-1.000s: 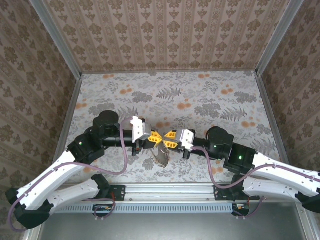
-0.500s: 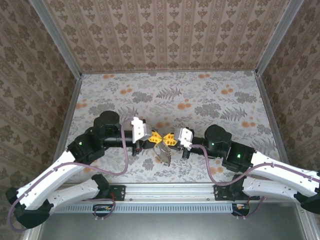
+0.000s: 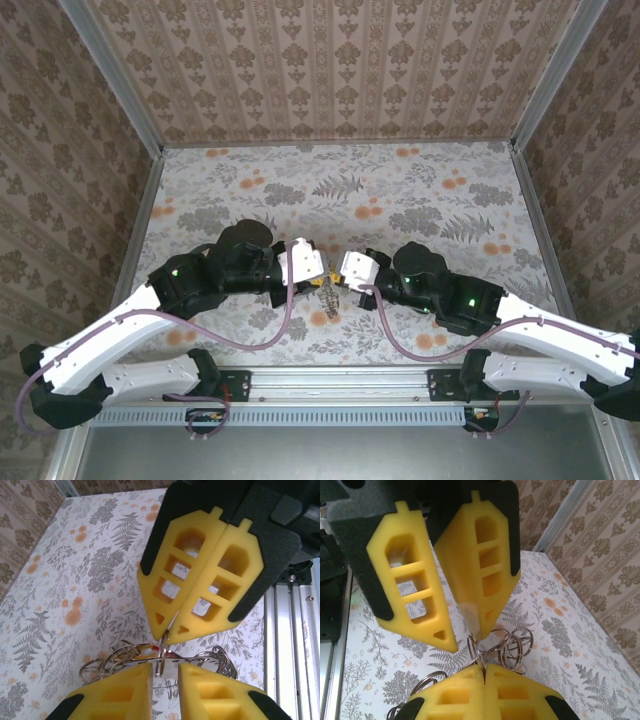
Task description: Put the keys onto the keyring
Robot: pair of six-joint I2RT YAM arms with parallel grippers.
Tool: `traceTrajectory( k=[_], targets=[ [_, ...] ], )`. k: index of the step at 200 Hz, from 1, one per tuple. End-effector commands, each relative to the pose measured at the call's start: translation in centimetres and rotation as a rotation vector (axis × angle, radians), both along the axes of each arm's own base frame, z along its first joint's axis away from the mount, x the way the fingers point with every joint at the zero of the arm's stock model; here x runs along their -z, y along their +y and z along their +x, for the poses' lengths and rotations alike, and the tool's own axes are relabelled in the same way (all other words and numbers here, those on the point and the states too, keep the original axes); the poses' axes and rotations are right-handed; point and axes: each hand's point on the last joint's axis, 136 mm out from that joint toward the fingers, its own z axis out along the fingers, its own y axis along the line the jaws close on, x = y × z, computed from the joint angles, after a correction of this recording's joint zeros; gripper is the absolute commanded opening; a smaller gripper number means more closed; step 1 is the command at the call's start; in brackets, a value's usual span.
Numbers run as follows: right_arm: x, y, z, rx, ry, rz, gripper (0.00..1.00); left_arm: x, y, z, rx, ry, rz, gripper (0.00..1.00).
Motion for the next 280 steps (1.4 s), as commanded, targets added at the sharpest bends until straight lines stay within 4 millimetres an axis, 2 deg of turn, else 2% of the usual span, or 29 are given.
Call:
traceTrajectory(
  k=[1,90,122,182,236,268,280],
  targets=[
    [-2.4,0.0,0.2,0.009,-0.047,0.032,0.0,-0.3,-0.2,0.2,0.002,-0.03,0.011,0.21],
    [-2.4,0.7,-0.7,-0.05,-0.027,0.044,0.0,0.3,-1.5,0.1,0.03,0.0,0.004,0.19],
    [-2.7,0.7,-0.8,-0.053,-0.025,0.058,0.0,0.6,-1.2,0.2,0.024,-0.007,0.012,0.23],
    [-3.2,0.8,-1.6,-0.095,-0.021,0.09,0.0,0.7,-1.2,0.2,0.031,-0.01,0.001,0.23],
    [-3.5,0.3,-1.8,-0.093,-0.025,0.115,0.0,1.9,-1.0,0.0,0.034,0.008,0.019,0.22],
    [-3.7,0.3,-2.1,-0.107,-0.025,0.134,0.0,2.3,-1.0,0.1,0.032,0.014,0.029,0.14],
    [-3.6,0.4,-2.1,-0.108,-0.025,0.137,0.0,2.2,-1.1,0.0,0.037,0.013,0.021,0.06]
  ],
)
